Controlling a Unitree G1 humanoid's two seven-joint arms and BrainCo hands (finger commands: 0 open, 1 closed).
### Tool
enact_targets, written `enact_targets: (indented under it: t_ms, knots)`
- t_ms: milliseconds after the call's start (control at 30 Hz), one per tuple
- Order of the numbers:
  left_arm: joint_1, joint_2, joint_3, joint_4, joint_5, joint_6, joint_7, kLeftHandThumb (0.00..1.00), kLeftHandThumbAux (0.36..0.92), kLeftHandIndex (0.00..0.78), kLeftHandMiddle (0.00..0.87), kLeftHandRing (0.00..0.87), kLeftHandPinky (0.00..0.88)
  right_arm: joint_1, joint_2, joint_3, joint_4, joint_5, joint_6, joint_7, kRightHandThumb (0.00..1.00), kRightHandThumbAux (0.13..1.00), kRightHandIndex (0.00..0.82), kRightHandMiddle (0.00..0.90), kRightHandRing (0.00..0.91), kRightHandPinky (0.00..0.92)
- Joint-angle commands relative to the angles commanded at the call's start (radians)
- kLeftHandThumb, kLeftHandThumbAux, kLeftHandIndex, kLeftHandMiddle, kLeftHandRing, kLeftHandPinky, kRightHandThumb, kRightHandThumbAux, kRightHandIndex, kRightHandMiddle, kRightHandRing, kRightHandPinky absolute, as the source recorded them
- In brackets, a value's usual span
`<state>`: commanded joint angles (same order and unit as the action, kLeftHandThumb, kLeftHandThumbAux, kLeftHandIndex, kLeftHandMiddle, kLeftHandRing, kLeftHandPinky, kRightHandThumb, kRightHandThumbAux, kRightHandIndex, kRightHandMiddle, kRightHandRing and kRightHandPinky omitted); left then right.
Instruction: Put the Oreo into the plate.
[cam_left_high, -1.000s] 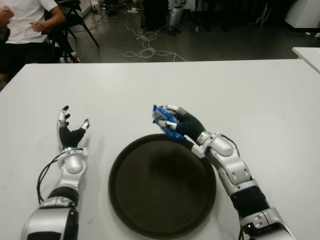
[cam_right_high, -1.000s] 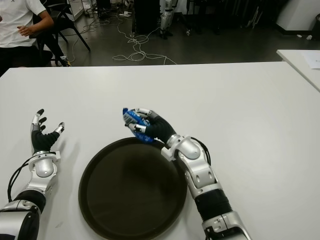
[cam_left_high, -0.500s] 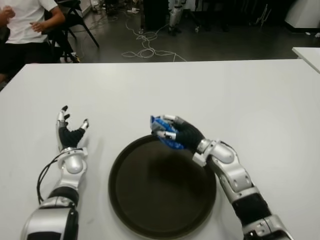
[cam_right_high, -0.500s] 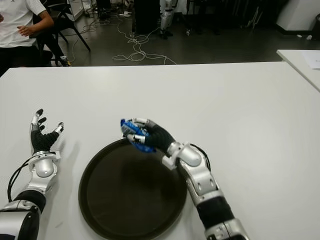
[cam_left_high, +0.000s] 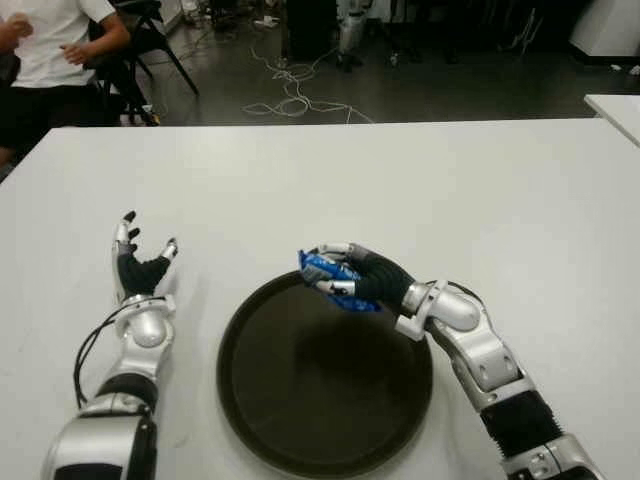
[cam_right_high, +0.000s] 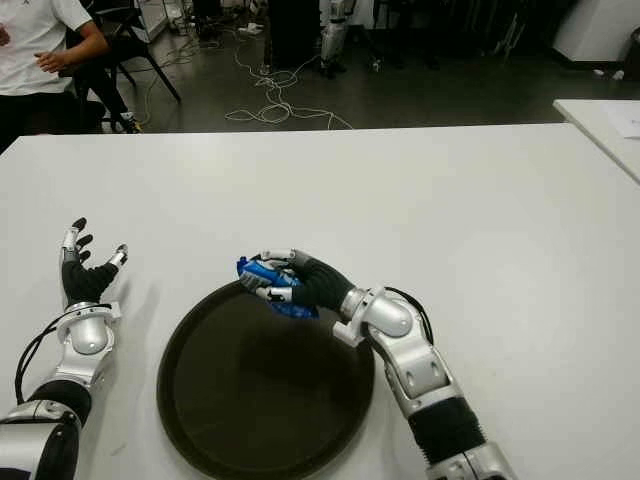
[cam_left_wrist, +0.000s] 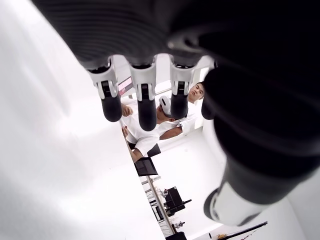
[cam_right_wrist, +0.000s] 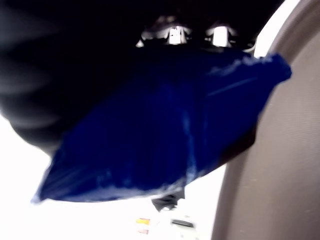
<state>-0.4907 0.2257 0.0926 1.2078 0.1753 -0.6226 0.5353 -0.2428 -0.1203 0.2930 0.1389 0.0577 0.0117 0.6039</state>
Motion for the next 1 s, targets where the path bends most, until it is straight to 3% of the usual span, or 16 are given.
enact_targets:
  t_ms: [567, 1000]
  knots:
    - [0.0, -0.001, 0.005, 0.0, -0.009, -0.001, -0.014, 0.122, 0.813, 0.093, 0.083, 0.085, 0.096, 0.013, -0.015, 0.016, -0.006, -0.023, -0.03, -0.009, 0.684, 0.728, 0.438, 0.804, 0.819, 0.803]
    - [0.001, 0.001, 0.0, -0.002, 0.0, -0.002, -0.003, 0.102, 0.8, 0.094, 0.103, 0.103, 0.106, 0.019, -0.015, 0.031, -0.025, -0.072, -0.003, -0.055, 0.682, 0.73, 0.437, 0.805, 0.817, 0.799]
